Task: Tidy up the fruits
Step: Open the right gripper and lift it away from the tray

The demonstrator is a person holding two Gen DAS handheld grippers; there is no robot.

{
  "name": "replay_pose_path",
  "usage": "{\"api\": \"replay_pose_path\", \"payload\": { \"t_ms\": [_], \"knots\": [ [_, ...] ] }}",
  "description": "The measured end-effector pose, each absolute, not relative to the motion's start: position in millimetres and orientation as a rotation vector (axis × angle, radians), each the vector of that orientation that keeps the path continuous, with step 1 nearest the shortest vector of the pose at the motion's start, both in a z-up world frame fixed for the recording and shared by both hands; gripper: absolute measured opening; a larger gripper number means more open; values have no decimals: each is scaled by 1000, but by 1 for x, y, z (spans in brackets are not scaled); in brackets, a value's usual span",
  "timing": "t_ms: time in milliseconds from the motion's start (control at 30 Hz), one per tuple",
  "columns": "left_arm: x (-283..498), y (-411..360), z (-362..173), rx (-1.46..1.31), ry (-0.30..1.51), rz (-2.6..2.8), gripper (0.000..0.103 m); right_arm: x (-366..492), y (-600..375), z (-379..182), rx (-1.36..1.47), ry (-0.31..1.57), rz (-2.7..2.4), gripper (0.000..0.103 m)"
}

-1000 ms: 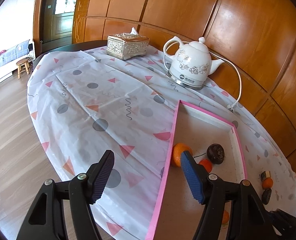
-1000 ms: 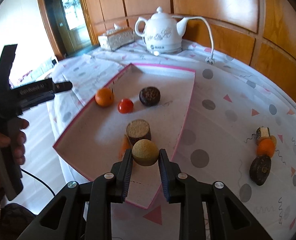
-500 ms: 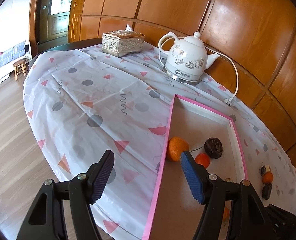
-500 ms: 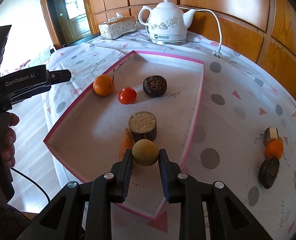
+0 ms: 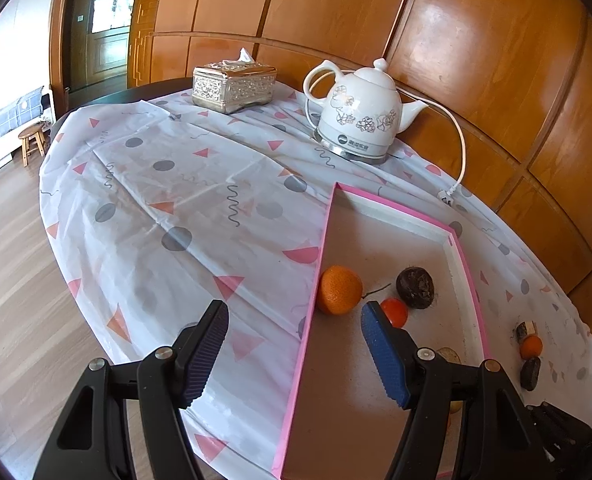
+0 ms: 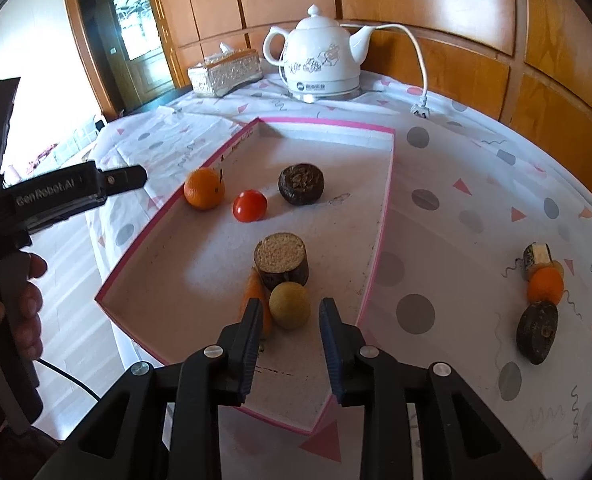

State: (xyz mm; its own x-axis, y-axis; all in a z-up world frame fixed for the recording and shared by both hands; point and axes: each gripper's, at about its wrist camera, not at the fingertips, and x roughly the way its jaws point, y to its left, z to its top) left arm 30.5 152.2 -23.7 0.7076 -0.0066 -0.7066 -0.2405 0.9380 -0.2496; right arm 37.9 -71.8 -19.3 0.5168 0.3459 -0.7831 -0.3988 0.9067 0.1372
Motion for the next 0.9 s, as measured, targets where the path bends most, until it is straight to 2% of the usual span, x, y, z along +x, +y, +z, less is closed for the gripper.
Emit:
{"api": "replay_pose_path", "payload": {
  "t_ms": [300, 400, 900],
  "knots": [
    [30, 146, -23, -330, 777, 105, 69, 32, -84, -13, -25, 902, 400, 30],
    [29, 143, -23, -329, 780, 93, 69, 30, -93, -12, -2, 896, 367, 34],
    [28, 139, -24, -323, 787, 74, 69, 15, -185, -16, 165, 887, 111, 34]
  ]
}}
